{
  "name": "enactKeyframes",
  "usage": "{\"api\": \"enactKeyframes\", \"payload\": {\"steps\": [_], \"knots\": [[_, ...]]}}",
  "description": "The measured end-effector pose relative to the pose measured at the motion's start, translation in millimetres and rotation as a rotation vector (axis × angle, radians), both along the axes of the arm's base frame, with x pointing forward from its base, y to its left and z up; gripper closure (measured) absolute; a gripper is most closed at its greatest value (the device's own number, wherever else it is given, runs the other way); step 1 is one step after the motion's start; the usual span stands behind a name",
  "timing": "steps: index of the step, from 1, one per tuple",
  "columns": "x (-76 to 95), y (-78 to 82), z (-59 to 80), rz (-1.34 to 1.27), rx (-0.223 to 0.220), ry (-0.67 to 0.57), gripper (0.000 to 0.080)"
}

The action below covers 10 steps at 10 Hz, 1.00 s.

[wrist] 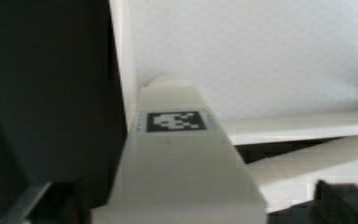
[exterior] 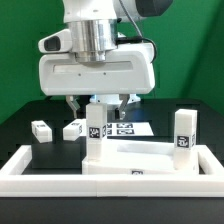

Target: Assemble desk

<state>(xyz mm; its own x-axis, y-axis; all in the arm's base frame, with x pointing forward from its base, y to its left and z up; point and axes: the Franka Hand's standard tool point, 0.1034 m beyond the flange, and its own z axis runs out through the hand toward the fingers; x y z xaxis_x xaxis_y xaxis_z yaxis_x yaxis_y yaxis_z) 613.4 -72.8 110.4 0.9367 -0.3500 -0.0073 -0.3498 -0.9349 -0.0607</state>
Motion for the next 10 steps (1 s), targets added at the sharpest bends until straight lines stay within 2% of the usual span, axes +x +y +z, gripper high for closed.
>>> {"api": "enactKeyframes", "payload": {"steps": [1,2,3,6,9,10], "knots": [[0.0,0.0,-0.1,-0.009,0.000,0.001,0.0280],[-0.1,0.1,-0.2,-0.057,0.001,0.004,0.0419],[-0.1,0.2,-0.3,-0.116,0.003,0.007,0.0508],[-0.2,1.1,-1.1,-0.308,0.007,0.020,0.0508],[13.2,5.8,-2.8,-0.721,0.021,0.031,0.0508],[16.2,8.1,-2.8,-0.849,0.041,0.036,0.0508]]}}
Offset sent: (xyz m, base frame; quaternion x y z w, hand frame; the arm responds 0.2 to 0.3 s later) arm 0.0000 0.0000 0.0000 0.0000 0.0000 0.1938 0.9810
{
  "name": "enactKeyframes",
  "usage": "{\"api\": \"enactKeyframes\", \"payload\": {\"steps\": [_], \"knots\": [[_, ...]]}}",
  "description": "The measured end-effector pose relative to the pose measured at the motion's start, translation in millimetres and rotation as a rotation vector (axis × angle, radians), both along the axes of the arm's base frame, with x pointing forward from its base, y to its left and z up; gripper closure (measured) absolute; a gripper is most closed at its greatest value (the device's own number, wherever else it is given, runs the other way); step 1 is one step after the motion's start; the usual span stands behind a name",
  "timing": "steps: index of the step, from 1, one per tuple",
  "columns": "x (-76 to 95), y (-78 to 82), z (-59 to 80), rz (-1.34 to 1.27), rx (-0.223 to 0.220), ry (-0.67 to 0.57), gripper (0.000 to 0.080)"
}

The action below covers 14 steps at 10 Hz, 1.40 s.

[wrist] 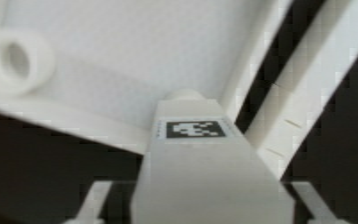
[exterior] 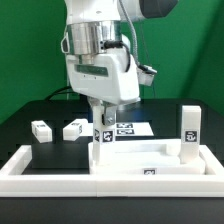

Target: Assemble desk

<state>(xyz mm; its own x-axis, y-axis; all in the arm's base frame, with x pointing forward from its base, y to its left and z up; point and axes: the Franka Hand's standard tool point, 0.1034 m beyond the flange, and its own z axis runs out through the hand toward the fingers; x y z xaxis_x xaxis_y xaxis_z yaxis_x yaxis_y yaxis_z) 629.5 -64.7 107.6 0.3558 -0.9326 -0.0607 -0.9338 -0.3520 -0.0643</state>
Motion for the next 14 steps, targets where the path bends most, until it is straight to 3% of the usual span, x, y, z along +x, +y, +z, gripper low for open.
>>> {"api": "enactKeyframes", "payload": {"steps": [2,5,6,7,8,9,12,14], "knots": [[5.7,5.6,-1.1,-0.409,0.088,0.005,0.0508],[7.3,6.8,-1.4,-0.426,0.098,0.003,0.0480],[7.6,8.3,-1.3,-0.402,0.092,-0.001,0.0301],[12.5,13.1,0.8,-0.201,0.038,-0.038,0.0301],[15.1,22.6,1.5,-0.001,0.006,-0.059,0.0180],[15.5,29.4,1.2,0.131,0.000,-0.070,0.0159],[15.1,24.0,1.1,0.262,-0.012,-0.080,0.0152],[16.5,17.1,3.1,0.650,-0.084,-0.106,0.0150]]}}
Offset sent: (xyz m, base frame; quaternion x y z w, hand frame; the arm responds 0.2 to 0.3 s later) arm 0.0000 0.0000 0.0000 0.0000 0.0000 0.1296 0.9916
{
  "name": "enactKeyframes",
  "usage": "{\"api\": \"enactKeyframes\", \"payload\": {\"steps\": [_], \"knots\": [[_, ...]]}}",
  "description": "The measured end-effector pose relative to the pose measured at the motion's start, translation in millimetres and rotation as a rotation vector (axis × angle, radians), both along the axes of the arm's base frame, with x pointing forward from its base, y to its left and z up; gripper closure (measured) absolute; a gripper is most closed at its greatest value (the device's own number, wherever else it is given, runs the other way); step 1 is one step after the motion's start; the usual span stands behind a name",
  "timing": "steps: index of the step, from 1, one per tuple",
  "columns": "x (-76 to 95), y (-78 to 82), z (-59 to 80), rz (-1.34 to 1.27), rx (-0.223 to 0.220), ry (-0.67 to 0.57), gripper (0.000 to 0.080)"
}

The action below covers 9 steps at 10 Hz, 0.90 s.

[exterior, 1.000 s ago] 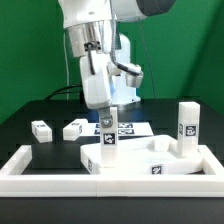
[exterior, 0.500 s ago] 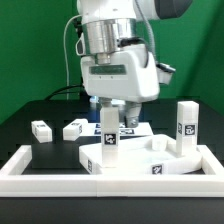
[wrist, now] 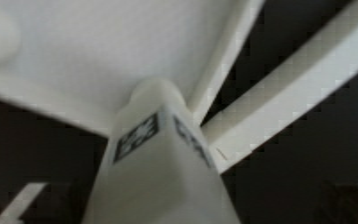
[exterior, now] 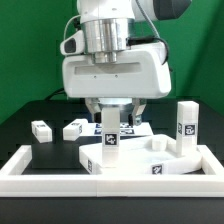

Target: Assemble desk

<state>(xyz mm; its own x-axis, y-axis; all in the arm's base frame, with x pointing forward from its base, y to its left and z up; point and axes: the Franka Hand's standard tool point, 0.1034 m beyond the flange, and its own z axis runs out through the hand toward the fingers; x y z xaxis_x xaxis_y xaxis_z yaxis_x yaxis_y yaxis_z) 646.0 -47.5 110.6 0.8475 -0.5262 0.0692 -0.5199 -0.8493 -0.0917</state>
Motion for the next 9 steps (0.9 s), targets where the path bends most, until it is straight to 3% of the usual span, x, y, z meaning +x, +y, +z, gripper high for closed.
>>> {"api": "enactKeyframes", "payload": {"steps": [2,5,6,7,8,9], "knots": [[-2.9,0.0,-3.4,0.336,-0.041,0.004,0.0150],[-1.6,-0.7,-3.1,0.305,-0.043,-0.004,0.0197],[-1.6,-0.7,-3.1,0.304,-0.042,-0.004,0.0375],[-1.1,-1.8,-3.3,0.255,-0.039,-0.001,0.0375],[2.4,-7.7,-4.4,0.150,-0.035,0.002,0.0511],[5.4,-17.2,-4.5,0.024,-0.028,0.002,0.0511]]}}
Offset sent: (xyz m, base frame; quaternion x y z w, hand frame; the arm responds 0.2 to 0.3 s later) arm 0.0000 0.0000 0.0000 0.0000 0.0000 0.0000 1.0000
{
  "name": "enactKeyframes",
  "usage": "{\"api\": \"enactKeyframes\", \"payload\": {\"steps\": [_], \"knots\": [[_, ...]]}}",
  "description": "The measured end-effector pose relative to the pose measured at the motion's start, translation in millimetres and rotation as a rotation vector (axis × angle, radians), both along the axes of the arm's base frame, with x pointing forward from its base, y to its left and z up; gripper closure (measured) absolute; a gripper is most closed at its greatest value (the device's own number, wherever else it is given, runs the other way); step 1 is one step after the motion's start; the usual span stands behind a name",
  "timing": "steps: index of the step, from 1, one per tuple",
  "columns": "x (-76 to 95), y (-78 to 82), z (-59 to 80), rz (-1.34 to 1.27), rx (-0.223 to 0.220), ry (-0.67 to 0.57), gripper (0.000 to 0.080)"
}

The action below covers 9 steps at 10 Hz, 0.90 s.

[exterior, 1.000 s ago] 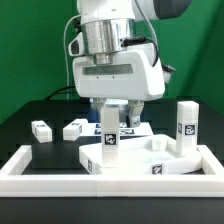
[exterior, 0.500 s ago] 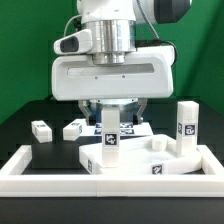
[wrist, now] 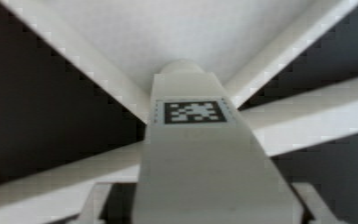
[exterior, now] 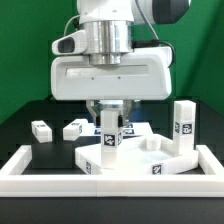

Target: Assemble desk

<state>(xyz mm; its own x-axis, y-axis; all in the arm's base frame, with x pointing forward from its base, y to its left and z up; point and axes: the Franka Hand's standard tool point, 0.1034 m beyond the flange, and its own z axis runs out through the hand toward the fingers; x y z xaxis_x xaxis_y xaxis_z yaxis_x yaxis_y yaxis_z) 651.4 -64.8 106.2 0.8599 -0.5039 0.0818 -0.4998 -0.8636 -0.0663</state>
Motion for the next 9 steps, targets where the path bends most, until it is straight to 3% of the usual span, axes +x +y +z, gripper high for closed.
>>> {"api": "enactKeyframes", "payload": {"steps": [2,4,9], "knots": [[1.1,-13.0,0.3,-0.297,0.029,0.033,0.0511],[0.9,-6.1,0.5,-0.624,0.097,0.073,0.0511],[0.3,2.4,-0.5,-1.051,0.130,0.085,0.0509]]}}
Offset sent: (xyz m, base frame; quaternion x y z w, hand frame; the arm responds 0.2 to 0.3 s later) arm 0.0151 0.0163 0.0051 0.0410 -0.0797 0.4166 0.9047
